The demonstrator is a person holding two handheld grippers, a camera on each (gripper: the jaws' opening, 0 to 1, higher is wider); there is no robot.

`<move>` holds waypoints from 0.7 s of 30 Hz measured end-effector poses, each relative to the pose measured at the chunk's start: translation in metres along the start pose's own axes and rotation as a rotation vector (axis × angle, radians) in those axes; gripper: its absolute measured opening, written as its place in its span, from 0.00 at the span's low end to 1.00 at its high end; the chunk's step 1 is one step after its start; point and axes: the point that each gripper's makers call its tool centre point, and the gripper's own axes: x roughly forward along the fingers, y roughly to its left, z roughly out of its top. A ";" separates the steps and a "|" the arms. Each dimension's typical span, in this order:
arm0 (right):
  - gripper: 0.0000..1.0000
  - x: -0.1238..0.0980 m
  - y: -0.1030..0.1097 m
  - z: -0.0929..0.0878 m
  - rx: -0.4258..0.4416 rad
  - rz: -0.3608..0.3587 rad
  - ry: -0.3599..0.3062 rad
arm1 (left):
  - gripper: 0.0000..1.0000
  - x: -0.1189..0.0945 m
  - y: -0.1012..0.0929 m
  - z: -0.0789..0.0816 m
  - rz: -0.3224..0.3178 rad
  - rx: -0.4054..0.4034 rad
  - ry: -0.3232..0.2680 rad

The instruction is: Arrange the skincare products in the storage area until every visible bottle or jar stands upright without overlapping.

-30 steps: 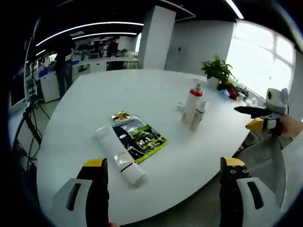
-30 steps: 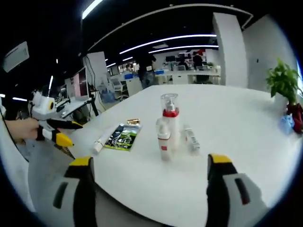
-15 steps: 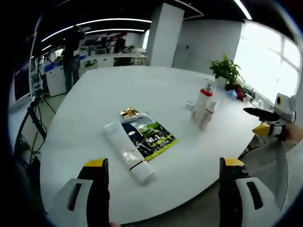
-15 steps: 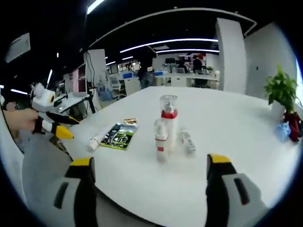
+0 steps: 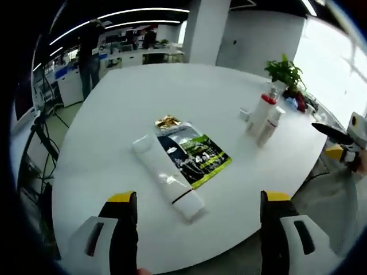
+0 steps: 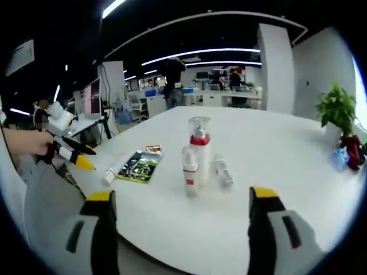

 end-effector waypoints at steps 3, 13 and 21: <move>0.96 0.000 -0.002 -0.001 0.008 -0.008 0.002 | 0.81 0.012 0.006 -0.003 -0.004 -0.012 0.028; 0.94 0.002 -0.001 -0.005 -0.007 -0.008 0.028 | 0.69 0.038 0.025 -0.009 0.017 -0.062 0.146; 0.93 0.003 -0.005 -0.007 0.010 -0.023 0.040 | 0.62 0.063 0.029 -0.003 0.026 -0.146 0.190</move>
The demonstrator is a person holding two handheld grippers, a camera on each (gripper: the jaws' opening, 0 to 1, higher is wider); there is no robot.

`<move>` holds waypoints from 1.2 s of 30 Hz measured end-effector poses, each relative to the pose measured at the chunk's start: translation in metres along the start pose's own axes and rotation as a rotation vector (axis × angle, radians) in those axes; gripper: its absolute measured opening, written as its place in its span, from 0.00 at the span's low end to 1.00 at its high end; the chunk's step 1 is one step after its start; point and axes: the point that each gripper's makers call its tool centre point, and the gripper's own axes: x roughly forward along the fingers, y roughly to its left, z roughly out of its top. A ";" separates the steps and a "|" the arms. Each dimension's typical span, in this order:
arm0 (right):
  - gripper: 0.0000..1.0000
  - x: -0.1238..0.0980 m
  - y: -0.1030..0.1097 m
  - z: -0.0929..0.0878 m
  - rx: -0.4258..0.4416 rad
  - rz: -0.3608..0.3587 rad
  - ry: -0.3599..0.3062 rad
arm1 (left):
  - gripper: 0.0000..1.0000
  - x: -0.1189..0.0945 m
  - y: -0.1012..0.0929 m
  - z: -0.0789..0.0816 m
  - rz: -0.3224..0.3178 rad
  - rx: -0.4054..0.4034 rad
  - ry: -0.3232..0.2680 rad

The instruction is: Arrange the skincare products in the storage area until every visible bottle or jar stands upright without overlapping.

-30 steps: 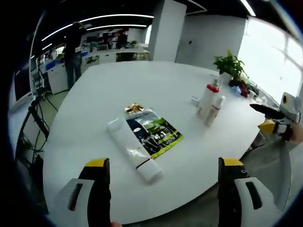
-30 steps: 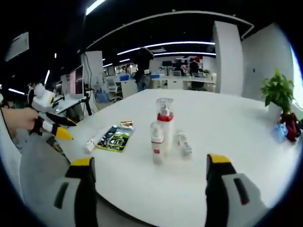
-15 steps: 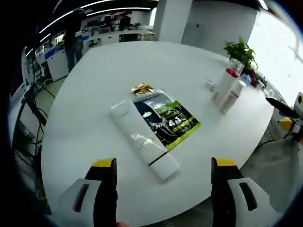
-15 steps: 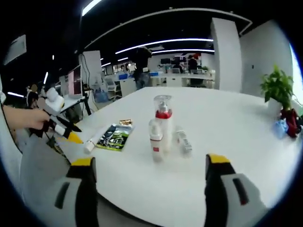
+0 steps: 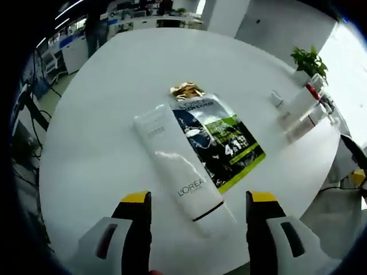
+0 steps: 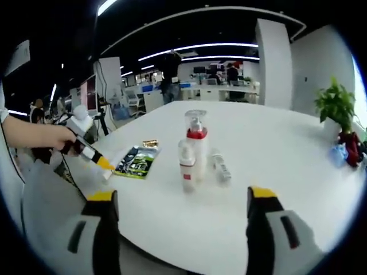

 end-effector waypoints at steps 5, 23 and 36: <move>0.92 0.000 -0.002 -0.001 0.002 -0.011 0.003 | 0.55 0.009 0.001 0.008 0.015 -0.016 0.022; 0.88 0.000 -0.006 -0.003 0.012 -0.030 0.012 | 0.37 0.027 0.022 0.030 0.111 0.012 0.105; 0.86 0.001 -0.003 -0.005 -0.017 -0.019 0.025 | 0.32 0.020 0.027 0.030 0.110 -0.048 -0.061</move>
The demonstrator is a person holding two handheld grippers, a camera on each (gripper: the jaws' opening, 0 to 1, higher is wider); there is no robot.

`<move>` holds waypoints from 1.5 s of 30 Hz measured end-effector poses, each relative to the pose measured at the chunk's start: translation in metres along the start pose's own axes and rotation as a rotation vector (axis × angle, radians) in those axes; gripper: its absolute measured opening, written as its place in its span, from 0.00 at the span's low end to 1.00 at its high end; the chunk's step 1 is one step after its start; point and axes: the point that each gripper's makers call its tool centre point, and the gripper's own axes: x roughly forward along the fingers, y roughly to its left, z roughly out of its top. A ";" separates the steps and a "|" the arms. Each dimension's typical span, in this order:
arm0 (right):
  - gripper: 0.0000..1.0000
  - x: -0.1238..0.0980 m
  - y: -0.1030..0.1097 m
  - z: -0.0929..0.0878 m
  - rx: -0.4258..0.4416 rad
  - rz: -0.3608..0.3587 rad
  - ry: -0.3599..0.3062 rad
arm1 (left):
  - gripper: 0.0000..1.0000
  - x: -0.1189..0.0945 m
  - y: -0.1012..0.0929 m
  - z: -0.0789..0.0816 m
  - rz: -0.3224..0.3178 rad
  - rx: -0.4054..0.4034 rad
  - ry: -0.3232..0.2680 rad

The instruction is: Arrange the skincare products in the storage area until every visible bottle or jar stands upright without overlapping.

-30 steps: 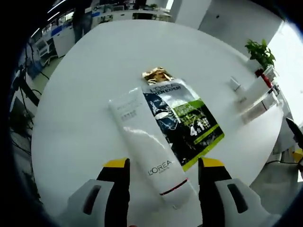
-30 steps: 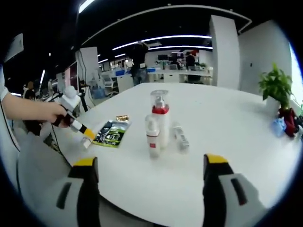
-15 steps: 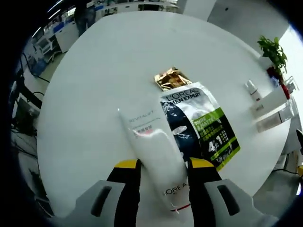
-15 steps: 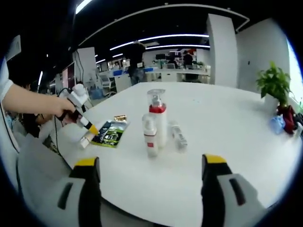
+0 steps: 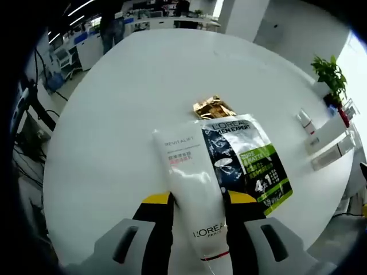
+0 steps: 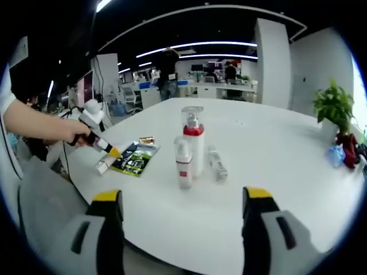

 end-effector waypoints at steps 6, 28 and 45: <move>0.85 0.001 0.001 -0.001 -0.003 0.006 0.007 | 0.30 -0.020 -0.007 0.003 -0.025 -0.006 -0.080; 0.79 -0.004 0.016 0.007 -0.014 0.074 -0.034 | 0.29 -0.089 -0.061 0.009 -0.134 0.105 -0.358; 0.59 -0.006 0.076 0.055 0.094 0.299 -0.136 | 0.29 -0.129 -0.128 0.006 -0.169 0.376 -0.436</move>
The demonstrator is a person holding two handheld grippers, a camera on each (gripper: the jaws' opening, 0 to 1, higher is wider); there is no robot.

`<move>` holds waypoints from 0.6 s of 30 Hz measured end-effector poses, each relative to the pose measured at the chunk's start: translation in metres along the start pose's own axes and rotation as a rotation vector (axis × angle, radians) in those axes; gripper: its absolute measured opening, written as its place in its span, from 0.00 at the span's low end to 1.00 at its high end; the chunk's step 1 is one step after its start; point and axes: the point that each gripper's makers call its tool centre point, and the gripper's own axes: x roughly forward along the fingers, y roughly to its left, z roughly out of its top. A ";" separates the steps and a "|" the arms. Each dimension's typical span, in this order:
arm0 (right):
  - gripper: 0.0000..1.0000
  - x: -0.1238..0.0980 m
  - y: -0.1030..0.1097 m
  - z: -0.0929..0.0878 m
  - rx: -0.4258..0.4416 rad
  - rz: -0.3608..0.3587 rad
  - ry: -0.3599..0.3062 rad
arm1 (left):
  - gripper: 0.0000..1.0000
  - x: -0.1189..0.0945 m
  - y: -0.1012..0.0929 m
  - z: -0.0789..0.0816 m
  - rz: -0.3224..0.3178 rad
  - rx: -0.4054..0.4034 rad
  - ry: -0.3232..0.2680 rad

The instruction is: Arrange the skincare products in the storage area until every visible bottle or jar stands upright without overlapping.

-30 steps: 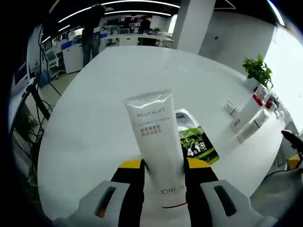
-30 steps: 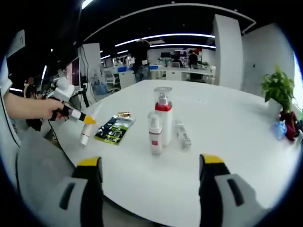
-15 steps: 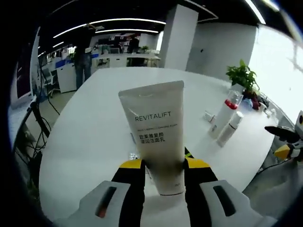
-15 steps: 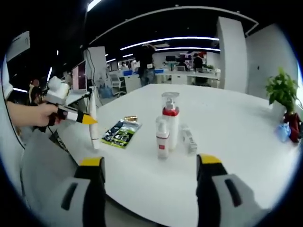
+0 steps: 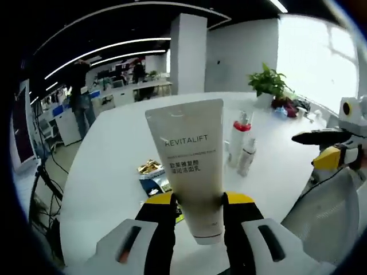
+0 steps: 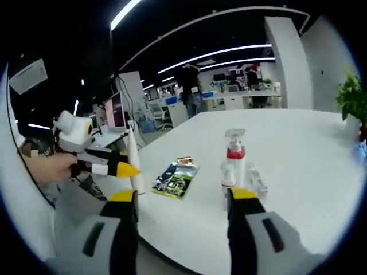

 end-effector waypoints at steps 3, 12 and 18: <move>0.53 0.009 0.020 0.008 0.022 0.069 -0.016 | 0.29 0.000 -0.016 0.005 -0.028 0.036 -0.006; 0.45 0.033 0.054 0.016 0.025 0.155 -0.014 | 0.29 -0.002 -0.058 0.011 -0.107 0.123 -0.005; 0.41 0.038 0.057 0.017 0.035 0.150 -0.009 | 0.29 -0.005 -0.076 0.012 -0.143 0.121 -0.011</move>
